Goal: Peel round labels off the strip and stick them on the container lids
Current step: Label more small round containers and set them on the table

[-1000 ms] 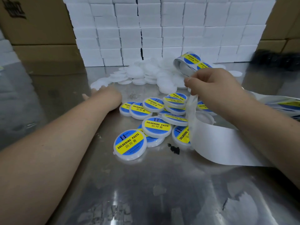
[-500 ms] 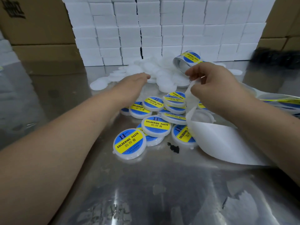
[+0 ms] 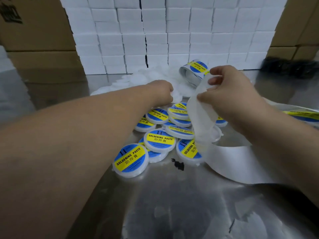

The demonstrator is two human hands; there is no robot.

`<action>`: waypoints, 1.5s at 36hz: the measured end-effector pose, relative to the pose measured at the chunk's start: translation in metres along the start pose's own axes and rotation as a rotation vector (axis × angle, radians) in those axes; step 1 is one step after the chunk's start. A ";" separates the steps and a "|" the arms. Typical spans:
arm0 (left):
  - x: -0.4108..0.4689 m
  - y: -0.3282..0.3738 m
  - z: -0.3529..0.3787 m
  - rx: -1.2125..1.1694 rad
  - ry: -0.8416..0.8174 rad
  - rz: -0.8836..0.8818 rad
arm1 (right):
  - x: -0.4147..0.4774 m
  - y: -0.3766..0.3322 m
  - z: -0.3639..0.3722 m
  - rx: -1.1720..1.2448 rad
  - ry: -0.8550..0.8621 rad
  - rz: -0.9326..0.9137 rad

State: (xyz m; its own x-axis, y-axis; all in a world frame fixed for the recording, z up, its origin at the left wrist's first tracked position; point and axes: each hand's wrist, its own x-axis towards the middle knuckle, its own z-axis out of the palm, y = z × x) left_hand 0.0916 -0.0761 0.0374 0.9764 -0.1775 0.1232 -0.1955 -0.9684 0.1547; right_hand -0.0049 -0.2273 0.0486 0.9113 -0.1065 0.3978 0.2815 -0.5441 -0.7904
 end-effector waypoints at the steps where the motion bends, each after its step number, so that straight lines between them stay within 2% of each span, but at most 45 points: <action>1: -0.001 0.000 0.000 0.011 0.028 0.006 | 0.000 0.001 0.001 0.009 -0.023 0.015; 5: -0.003 -0.001 -0.001 0.066 0.097 0.036 | 0.000 0.003 0.003 -0.010 -0.075 0.036; 8: -0.005 -0.005 -0.002 -0.014 0.195 0.009 | -0.001 0.001 0.002 -0.077 -0.092 -0.006; 15: -0.033 -0.003 -0.005 -0.655 0.427 -0.172 | -0.008 -0.003 -0.002 -0.067 -0.146 -0.027; 17: -0.046 0.000 -0.007 -0.739 0.455 -0.183 | -0.008 -0.004 -0.002 -0.052 -0.149 -0.027; 24: -0.086 0.017 -0.003 -0.788 0.471 -0.127 | -0.009 -0.005 -0.003 -0.037 -0.145 -0.047; 31: -0.103 0.017 0.003 -0.664 0.533 0.104 | -0.013 -0.008 -0.001 0.014 -0.236 -0.107; 35: -0.107 0.013 0.006 -0.580 0.505 0.149 | -0.014 -0.010 0.000 0.101 -0.306 -0.103; 39: -0.113 0.012 -0.005 -0.545 0.586 0.192 | -0.013 -0.004 0.002 0.000 -0.307 -0.095; 45: -0.116 0.011 -0.008 -0.529 0.549 0.163 | -0.010 -0.006 0.003 0.067 -0.230 -0.121; 48: -0.116 0.012 -0.008 -0.627 0.537 0.084 | -0.010 -0.008 0.000 0.100 -0.191 -0.097; 51: -0.117 0.016 -0.009 -0.710 0.520 0.091 | -0.012 -0.013 -0.003 0.131 -0.231 -0.070; 54: -0.118 0.017 -0.009 -0.679 0.488 0.108 | -0.015 -0.015 -0.003 0.141 -0.279 -0.052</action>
State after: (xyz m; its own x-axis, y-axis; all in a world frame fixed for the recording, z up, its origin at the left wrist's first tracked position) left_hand -0.0282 -0.0703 0.0348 0.8304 -0.0166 0.5569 -0.4508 -0.6073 0.6541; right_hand -0.0241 -0.2205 0.0558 0.9365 0.1617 0.3112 0.3506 -0.4197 -0.8372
